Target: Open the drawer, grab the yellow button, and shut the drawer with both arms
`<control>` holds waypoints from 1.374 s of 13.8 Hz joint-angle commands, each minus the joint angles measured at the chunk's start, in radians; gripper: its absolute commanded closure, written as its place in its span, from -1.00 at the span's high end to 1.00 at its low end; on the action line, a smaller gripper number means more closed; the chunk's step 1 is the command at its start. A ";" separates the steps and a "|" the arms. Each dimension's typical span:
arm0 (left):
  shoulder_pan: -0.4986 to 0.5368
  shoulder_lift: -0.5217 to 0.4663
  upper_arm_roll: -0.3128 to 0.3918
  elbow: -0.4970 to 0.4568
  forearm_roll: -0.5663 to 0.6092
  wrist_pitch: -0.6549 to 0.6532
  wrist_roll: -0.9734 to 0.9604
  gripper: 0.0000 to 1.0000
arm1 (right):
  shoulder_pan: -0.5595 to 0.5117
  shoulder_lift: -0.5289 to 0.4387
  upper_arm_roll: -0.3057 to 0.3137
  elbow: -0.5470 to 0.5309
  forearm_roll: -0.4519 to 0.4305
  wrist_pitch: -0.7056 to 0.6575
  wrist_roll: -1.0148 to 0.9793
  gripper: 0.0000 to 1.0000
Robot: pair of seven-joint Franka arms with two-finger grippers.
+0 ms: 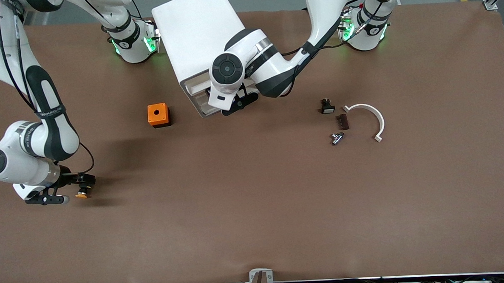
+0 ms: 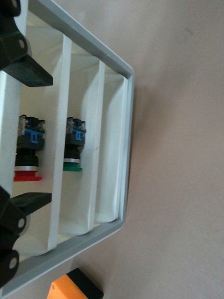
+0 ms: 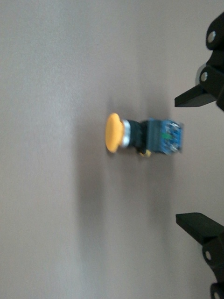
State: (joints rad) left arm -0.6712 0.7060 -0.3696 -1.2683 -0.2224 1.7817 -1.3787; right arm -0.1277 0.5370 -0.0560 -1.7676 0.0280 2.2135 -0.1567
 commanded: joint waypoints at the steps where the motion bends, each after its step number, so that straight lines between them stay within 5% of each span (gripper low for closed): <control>1: -0.008 -0.013 -0.005 -0.005 -0.087 -0.004 -0.023 0.99 | 0.049 -0.139 0.005 0.016 -0.011 -0.197 0.110 1.00; 9: -0.007 0.007 -0.003 -0.019 -0.172 0.001 -0.020 0.99 | 0.138 -0.471 0.011 0.062 -0.011 -0.558 0.164 1.00; 15: 0.010 -0.006 0.011 -0.013 -0.134 0.002 -0.008 0.99 | 0.145 -0.468 0.007 0.138 -0.010 -0.630 0.169 1.00; 19: 0.074 -0.066 0.012 -0.005 0.056 0.002 -0.005 0.98 | 0.141 -0.466 0.005 0.148 -0.016 -0.627 0.166 1.00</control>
State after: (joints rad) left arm -0.6264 0.7006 -0.3597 -1.2659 -0.2320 1.7882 -1.3785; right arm 0.0133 0.0575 -0.0496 -1.6547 0.0238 1.6015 -0.0055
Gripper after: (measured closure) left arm 0.004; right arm 0.000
